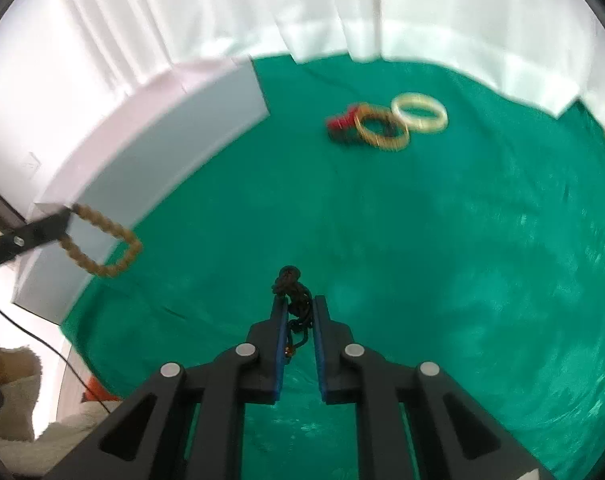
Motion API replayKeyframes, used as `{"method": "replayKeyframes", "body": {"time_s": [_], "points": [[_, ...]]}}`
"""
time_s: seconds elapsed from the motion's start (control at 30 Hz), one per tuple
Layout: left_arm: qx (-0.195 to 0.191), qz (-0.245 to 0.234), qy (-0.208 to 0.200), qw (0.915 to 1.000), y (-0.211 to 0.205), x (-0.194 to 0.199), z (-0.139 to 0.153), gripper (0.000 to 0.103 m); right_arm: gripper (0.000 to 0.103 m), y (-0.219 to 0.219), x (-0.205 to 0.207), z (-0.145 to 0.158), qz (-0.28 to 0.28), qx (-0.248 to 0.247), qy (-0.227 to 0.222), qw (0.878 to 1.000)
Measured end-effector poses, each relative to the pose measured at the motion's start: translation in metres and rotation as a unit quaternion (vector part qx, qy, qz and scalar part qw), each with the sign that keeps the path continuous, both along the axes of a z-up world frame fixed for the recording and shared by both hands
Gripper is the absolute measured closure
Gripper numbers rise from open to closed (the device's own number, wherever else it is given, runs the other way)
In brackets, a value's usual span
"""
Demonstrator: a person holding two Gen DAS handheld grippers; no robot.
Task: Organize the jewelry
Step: 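Carry the bead bracelet with left while right carries the tassel pendant over the box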
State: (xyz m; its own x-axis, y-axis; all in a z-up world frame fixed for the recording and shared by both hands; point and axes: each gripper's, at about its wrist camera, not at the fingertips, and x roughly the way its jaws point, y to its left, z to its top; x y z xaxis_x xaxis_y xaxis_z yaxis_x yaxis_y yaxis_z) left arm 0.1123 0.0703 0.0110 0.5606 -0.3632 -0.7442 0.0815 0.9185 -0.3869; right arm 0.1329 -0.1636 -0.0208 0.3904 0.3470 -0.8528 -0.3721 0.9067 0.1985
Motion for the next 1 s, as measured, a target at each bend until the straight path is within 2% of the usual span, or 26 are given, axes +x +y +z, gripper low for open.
{"method": "replayKeyframes", "body": {"time_s": [0.17, 0.43, 0.57, 0.7, 0.83, 1.0], "points": [[-0.021, -0.008, -0.019, 0.9996, 0.007, -0.008, 0.031, 0.093, 0.091, 0.008, 0.001, 0.035, 0.019, 0.027, -0.019, 0.999], [-0.038, -0.001, -0.043, 0.9984, 0.04, -0.022, 0.084, 0.093, 0.091, 0.051, 0.017, 0.079, 0.063, 0.053, -0.047, 0.995], [-0.052, 0.014, -0.047, 0.9975, 0.071, -0.025, 0.108, 0.093, 0.091, 0.084, 0.024, 0.104, 0.089, 0.077, -0.059, 0.991], [-0.044, 0.051, -0.055, 0.9963, 0.106, -0.024, 0.123, 0.093, 0.091, 0.123, 0.035, 0.128, 0.117, 0.099, -0.079, 0.985], [-0.031, 0.095, -0.057, 0.9934, 0.146, -0.015, 0.125, 0.093, 0.091, 0.171, 0.049, 0.135, 0.146, 0.109, -0.083, 0.98], [-0.016, 0.15, -0.032, 0.988, 0.199, 0.008, 0.098, 0.093, 0.091, 0.246, 0.072, 0.119, 0.181, 0.092, -0.067, 0.977]]}}
